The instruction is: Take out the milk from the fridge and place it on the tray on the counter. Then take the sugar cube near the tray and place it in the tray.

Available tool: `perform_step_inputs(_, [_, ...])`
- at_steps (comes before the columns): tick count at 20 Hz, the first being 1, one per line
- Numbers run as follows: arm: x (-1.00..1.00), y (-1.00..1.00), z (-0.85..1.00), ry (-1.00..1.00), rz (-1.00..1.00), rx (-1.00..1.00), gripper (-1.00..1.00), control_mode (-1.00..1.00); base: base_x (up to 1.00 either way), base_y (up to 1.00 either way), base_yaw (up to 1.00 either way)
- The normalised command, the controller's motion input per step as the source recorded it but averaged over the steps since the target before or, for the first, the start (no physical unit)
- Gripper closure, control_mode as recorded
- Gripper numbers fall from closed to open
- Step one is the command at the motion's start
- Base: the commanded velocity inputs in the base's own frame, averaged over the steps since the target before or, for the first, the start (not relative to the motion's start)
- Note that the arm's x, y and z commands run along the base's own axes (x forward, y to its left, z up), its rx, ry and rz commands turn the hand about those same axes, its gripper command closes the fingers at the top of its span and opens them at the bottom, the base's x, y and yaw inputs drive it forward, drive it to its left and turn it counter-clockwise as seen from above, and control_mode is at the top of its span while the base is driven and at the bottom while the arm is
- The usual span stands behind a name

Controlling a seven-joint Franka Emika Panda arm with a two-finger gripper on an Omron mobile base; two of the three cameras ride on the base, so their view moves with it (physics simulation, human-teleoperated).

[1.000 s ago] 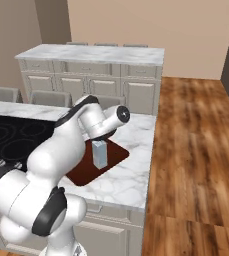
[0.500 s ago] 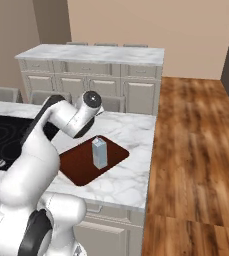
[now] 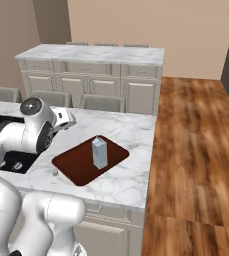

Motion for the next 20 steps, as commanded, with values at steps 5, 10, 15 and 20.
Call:
perform_step_inputs(5, [-0.51, 0.08, 0.00, 0.26, -0.39, 0.04, -1.00, -1.00, 0.00, 0.00, 0.00])
perform_step_inputs(10, [-0.45, 0.01, 0.00, 0.26, -0.39, 0.19, -1.00, -1.00, 0.00, 0.00, 0.00])
perform_step_inputs(15, [-0.20, 0.23, -0.19, 0.02, -0.13, 0.10, -1.00, -1.00, 0.00, 0.00, 0.00])
perform_step_inputs(20, [0.00, 0.18, -0.44, 0.00, 0.00, 0.05, -1.00, -1.00, 0.00, 0.00, 0.00])
